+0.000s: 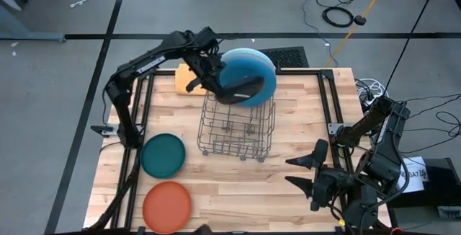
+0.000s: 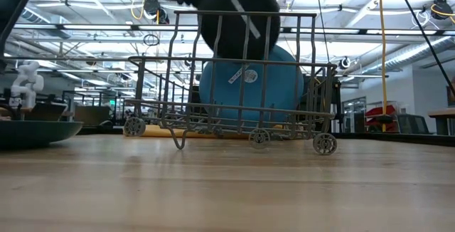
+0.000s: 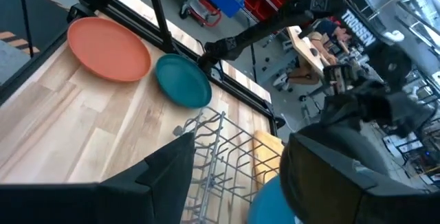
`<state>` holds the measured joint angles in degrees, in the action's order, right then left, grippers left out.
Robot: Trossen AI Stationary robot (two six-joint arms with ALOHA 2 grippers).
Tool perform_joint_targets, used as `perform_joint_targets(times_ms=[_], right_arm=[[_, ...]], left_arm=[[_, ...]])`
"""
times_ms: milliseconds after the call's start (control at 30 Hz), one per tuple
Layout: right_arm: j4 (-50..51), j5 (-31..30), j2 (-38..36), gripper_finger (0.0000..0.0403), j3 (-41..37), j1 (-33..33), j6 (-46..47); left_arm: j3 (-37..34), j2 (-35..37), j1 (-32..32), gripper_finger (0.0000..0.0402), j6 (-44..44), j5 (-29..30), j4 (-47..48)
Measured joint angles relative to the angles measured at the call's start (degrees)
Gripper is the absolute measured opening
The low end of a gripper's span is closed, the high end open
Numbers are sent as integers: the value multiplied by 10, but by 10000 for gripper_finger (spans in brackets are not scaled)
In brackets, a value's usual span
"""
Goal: Sort dishes
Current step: Put the black plate into the dish rack
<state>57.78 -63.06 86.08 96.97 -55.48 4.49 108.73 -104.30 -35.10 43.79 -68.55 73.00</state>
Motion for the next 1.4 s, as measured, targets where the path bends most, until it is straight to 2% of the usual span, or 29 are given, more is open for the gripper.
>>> perform_joint_targets(times_ms=[133, 267, 367, 433, 533, 667, 767, 933, 1100, 1200, 1333, 1400], right_arm=[[23, -26, 0, 228, 0, 10, 27], [51, -63, 0, 228, 0, 55, 81], [75, -54, -1, 228, 0, 110, 115], [84, -25, -1, 228, 0, 154, 111], [63, 44, -7, 228, 0, 219, 48], [-27, 194, -37, 228, 0, 304, -86], [-67, 302, -68, 228, 0, 365, -151], [-68, 498, -113, 228, 0, 493, -153], [-34, 673, -86, 228, 0, 588, -145], [-18, 744, -55, 228, 0, 615, -159], [-16, 759, -24, 228, 0, 635, -176], [-17, 798, -12, 228, 0, 647, -183]], left_arm=[[-24, -27, -14, 0, 37, -36, 4], [-28, -40, -12, 0, 94, -46, 35], [-26, -38, -7, 0, 144, -45, 73], [-19, -36, -3, 0, 185, -34, 116], [-6, -35, 5, 0, 254, -31, 172], [-5, -29, 27, 0, 255, 9, 170], [-5, -25, 43, 0, 258, 31, 170], [-5, -24, 63, 0, 260, 44, 170], [-5, -24, 77, 0, 285, 49, 170], [-3, -24, 83, 0, 290, 47, 170], [-3, -24, 87, 0, 290, 45, 170], [-3, -24, 89, 0, 290, 45, 170]])
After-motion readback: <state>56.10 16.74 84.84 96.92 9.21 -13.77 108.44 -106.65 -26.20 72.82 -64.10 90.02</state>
